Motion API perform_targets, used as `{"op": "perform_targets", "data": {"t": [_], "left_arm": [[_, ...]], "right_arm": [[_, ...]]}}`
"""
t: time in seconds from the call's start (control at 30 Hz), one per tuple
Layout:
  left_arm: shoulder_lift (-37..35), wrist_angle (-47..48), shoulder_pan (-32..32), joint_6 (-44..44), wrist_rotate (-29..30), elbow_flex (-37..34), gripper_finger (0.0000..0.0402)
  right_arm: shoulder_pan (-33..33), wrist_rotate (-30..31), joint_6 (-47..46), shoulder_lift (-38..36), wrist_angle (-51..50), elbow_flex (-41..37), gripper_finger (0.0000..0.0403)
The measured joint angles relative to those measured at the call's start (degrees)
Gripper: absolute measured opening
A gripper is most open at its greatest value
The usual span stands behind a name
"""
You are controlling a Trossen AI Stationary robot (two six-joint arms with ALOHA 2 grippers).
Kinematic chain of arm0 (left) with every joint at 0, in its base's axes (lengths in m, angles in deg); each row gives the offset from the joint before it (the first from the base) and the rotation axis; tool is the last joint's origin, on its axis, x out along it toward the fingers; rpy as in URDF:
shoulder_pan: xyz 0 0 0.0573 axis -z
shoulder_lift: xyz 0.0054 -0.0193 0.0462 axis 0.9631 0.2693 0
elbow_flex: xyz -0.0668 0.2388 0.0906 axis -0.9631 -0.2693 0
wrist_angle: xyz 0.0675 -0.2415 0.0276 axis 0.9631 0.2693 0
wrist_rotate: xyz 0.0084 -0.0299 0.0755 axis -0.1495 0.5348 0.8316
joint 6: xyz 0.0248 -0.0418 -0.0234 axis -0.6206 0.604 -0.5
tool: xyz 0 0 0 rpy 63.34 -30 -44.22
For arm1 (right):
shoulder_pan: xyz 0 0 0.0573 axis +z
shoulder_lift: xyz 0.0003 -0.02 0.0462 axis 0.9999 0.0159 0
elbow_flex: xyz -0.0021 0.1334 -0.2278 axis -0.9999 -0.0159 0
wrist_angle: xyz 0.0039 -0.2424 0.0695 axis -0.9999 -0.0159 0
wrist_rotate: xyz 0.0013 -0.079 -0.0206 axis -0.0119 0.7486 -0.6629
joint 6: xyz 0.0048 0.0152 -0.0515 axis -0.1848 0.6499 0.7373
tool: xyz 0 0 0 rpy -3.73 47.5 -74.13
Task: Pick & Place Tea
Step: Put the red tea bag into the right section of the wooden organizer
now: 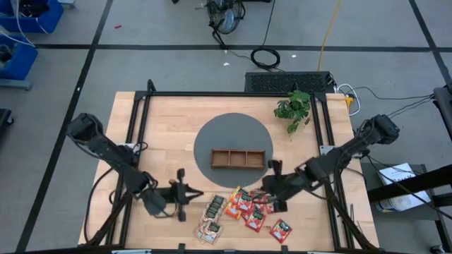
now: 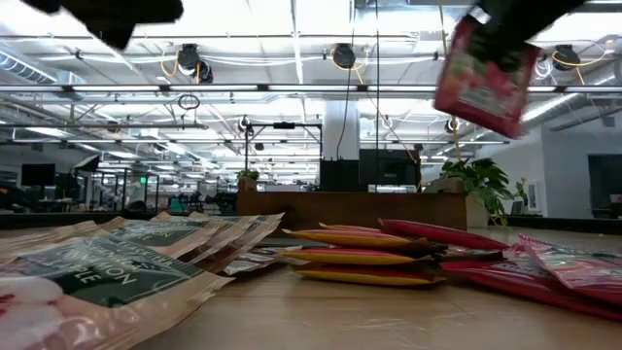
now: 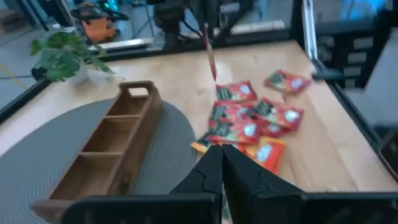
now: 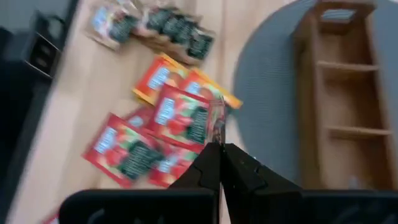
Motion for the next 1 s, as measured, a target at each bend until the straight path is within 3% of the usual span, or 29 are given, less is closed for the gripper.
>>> {"op": "perform_targets", "data": {"t": [0.17, 0.37, 0.6, 1.0], "left_arm": [[0.6, -10.4, -0.9, 0.8, -1.9, -7.1, 0.0008], [0.7, -10.8, -2.3, 1.6, -2.2, -9.0, 0.0015], [0.7, -11.2, -3.7, -0.7, -2.6, -8.5, 0.0047], [0.7, -11.6, -4.6, -7.3, -2.7, -8.5, 0.0039]], "right_arm": [[-7.9, -0.1, 7.6, 6.0, -14.2, 11.9, 0.0], [-17.4, -0.2, 15.2, 12.0, -25.0, 18.9, 0.0], [-24.8, -3.3, 18.3, 14.5, -25.1, 19.2, 0.0], [-25.3, -3.3, 19.0, 15.7, -19.8, 15.8, 0.0]]}}
